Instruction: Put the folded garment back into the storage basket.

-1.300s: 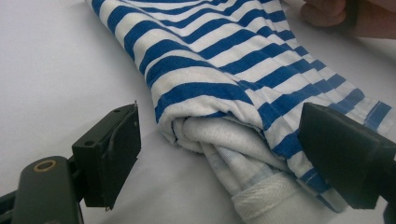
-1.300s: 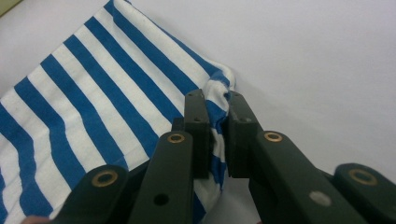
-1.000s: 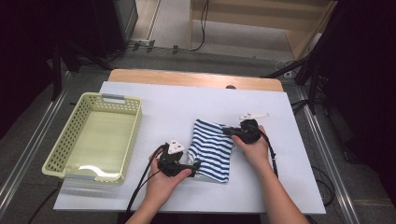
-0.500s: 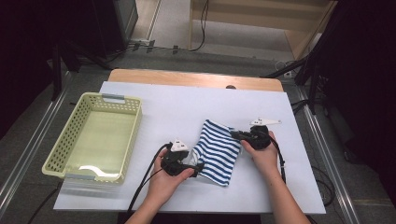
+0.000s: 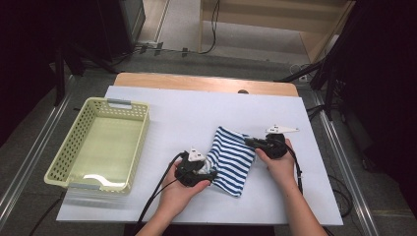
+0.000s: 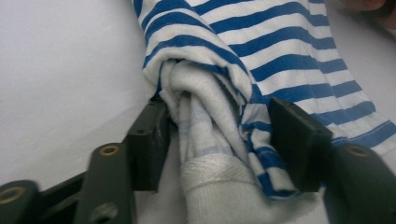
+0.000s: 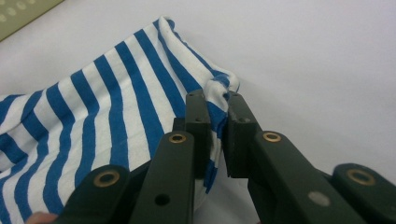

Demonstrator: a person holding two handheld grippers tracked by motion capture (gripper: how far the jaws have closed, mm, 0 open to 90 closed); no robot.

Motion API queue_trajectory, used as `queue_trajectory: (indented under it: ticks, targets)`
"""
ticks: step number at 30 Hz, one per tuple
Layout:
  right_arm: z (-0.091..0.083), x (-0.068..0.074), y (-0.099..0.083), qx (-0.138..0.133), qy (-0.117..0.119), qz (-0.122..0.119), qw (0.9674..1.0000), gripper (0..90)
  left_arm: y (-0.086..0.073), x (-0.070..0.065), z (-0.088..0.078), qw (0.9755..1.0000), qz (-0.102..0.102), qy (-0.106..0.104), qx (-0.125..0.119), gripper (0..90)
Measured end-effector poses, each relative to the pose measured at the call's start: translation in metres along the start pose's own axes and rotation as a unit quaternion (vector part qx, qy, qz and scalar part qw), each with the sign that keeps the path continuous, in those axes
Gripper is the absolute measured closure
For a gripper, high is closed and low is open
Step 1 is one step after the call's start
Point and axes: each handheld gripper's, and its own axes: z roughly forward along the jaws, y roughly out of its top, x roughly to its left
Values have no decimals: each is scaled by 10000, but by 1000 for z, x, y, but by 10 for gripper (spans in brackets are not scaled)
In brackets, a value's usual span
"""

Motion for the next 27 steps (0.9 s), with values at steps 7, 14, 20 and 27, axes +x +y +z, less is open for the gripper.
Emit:
queue_trajectory:
  ticks: [7,14,20,27]
  targets:
    - [-2,2,1,-84,-26,-65,9999,808,0,-6,2,10000,32,-53,12,646]
    - [-2,4,2,-131,-102,-86,9998,810,-5,-13,0,9990,396,90,-182,732]
    - [-2,5,3,-172,-137,-82,9997,811,-8,-12,-6,9982,409,-86,-431,743]
    - [-6,6,5,-308,-163,-125,9993,811,-10,-12,-16,9944,530,-129,-904,742]
